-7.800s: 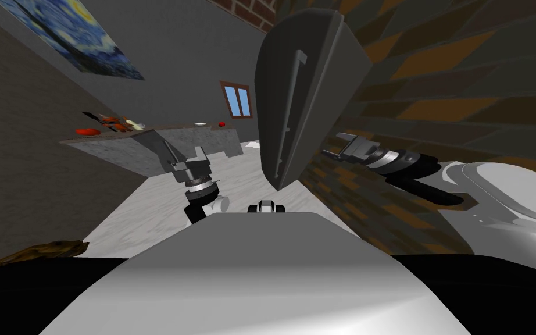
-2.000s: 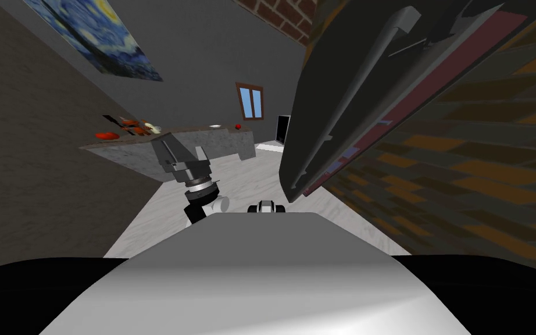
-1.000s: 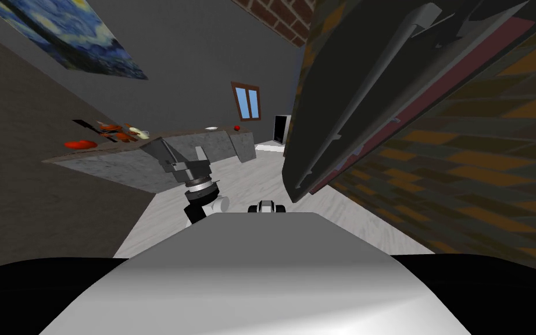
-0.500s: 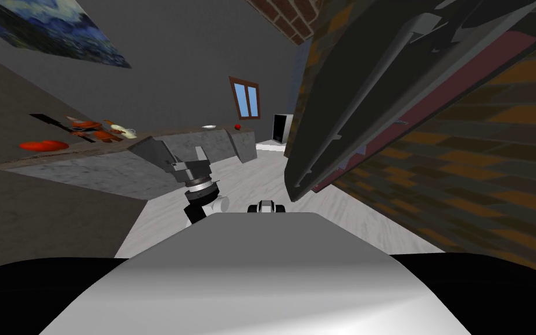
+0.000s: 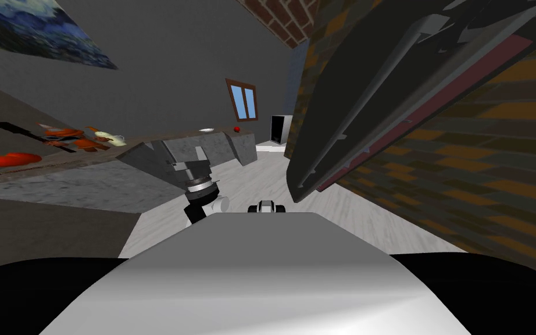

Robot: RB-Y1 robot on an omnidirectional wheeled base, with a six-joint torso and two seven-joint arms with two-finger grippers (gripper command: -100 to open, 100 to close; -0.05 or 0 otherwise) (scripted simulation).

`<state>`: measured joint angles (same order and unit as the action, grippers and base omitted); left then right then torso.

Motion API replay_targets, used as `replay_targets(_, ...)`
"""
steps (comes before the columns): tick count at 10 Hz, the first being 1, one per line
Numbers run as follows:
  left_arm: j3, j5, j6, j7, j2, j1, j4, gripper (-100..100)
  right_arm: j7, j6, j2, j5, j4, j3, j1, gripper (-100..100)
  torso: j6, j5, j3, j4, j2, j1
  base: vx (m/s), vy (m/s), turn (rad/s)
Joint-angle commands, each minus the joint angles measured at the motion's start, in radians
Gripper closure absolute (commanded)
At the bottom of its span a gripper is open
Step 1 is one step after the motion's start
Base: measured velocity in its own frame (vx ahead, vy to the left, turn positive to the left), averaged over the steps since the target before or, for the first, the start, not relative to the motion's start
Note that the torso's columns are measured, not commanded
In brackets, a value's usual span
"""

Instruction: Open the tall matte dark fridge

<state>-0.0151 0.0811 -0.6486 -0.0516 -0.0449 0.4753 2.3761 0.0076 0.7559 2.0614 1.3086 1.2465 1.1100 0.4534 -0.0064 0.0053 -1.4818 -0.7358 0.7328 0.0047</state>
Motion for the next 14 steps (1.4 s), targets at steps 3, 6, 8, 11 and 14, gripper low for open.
replay_targets(3,0.000,0.000,0.000,0.000,0.000,0.000,0.000,0,-0.028,-0.016,0.020,0.055,-0.048,-0.005,0.006,100,0.001,0.001,-0.002,-0.001,-0.002,0.002,0.108,0.338,-0.132)
replay_targets(6,0.000,0.000,0.000,0.000,0.000,0.000,0.000,0,-0.037,-0.017,0.025,0.072,-0.063,-0.013,0.015,100,0.004,0.000,0.004,-0.004,0.004,0.000,0.068,0.289,-0.086)
replay_targets(8,0.000,0.000,0.000,0.000,0.000,0.000,0.000,0,-0.048,-0.022,0.036,0.095,-0.099,-0.025,0.024,100,0.007,-0.005,0.004,-0.005,0.005,-0.011,0.106,0.205,-0.073)
replay_targets(11,0.000,0.000,0.000,0.000,0.000,0.000,0.000,0,-0.058,-0.029,0.048,0.118,-0.136,-0.034,0.030,100,0.004,-0.002,0.002,-0.002,0.002,-0.002,0.108,0.227,-0.068)
replay_targets(14,0.000,0.000,0.000,0.000,0.000,0.000,0.000,0,-0.091,0.027,0.094,0.128,-0.149,-0.002,0.017,-100,0.004,-0.004,0.003,-0.002,0.004,-0.011,0.061,0.047,-0.080)
